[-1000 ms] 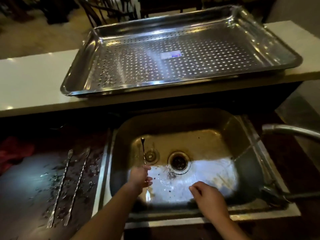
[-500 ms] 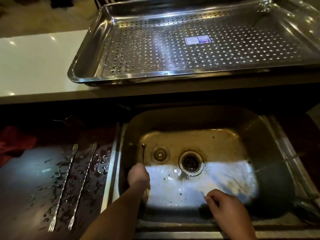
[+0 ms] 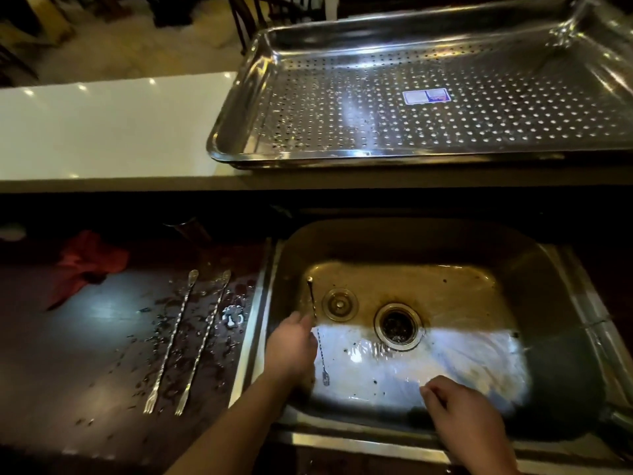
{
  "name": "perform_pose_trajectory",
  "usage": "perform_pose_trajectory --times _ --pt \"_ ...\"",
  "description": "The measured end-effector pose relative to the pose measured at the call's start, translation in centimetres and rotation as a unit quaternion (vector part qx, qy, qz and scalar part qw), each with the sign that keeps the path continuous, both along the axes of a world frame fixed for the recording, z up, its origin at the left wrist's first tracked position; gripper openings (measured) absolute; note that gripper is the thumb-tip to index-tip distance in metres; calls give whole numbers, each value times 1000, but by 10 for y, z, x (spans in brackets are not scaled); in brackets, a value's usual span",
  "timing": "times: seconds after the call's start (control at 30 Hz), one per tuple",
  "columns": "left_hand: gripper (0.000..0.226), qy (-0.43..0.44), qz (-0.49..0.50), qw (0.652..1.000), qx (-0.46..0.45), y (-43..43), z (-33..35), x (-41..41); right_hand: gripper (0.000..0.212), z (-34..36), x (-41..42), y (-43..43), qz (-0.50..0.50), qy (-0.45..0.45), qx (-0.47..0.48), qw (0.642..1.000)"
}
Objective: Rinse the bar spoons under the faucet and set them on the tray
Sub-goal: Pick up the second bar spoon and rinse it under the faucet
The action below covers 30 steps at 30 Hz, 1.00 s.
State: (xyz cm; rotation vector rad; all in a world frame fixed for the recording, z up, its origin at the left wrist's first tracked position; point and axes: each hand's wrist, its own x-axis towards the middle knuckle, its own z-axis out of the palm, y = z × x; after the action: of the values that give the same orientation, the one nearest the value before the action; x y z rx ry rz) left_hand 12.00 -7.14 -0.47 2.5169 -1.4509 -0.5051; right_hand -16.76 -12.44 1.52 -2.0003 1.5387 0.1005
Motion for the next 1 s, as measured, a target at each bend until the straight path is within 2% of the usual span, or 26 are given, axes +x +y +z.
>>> perform_pose_trajectory --times 0.1,0.2,0.33,0.5,0.73,1.0 --pt "18 -33 28 992 -123 28 30 12 24 3 1 3 10 4 -4 1000" --pt "15 -67 120 978 -159 56 52 37 22 5 1 3 14 -11 -3 1000" --pt "16 -117 200 969 -87 83 65 69 21 7 1 1 21 -11 13 1000" --pt "14 -114 232 965 33 91 62 84 22 2 1 2 1 -12 9 1000" --pt "4 -100 224 969 42 92 56 94 22 -5 -1 1 -23 -18 9 1000" --pt "23 -76 210 975 0 89 55 99 19 -6 -3 2 -27 -31 11 999"
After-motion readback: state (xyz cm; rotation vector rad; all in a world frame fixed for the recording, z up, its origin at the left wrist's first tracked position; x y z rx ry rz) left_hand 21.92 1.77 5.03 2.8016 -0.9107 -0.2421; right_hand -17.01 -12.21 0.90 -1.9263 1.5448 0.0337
